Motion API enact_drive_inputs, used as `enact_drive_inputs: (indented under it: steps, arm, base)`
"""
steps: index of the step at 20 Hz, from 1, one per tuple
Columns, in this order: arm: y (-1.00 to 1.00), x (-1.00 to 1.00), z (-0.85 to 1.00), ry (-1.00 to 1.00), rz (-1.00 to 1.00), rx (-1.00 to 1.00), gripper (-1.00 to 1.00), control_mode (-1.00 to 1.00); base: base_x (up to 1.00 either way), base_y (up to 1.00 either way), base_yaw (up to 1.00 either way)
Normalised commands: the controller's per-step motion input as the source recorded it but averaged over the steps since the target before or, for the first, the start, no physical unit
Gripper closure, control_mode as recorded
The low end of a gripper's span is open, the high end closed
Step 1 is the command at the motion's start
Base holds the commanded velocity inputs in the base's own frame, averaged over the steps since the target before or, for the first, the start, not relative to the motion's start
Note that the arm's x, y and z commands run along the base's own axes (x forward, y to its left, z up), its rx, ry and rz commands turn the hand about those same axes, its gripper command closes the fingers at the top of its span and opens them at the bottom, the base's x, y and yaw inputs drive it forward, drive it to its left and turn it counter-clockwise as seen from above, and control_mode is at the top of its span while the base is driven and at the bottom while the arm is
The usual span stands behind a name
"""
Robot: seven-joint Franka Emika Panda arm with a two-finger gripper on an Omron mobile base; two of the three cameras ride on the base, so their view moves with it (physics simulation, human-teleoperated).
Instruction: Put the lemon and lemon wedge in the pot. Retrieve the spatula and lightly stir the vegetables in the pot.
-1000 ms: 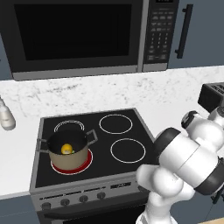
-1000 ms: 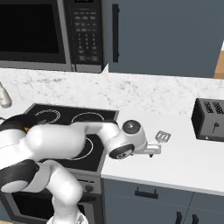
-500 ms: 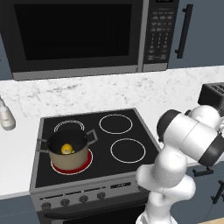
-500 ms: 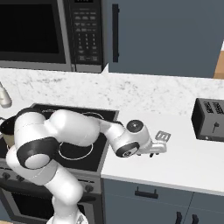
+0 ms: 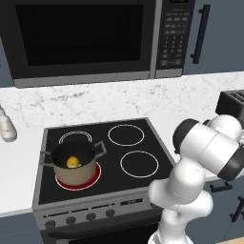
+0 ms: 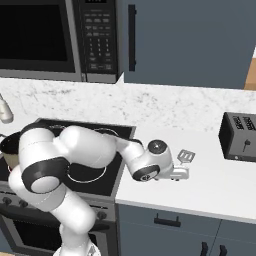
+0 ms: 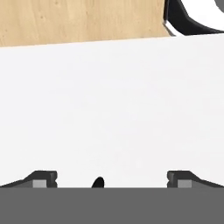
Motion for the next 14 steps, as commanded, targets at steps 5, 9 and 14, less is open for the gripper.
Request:
enact_drive_inputs:
  steps: [5,9,14]
  arm:
    - [0.27,0.30,-0.01,0.00,-0.16,0.12,-1.00,-1.00]
    - [0.20,0.37,-0.02,0.00,-0.18,0.10,-1.00,-1.00]
    - [0.10,0.36,-0.09,0.00,-0.20,0.07,-1.00,-1.00]
  base:
    - [0.00,0.00,0.00]
    - [0.00,0.00,0.00]
    - [0.00,0.00,0.00]
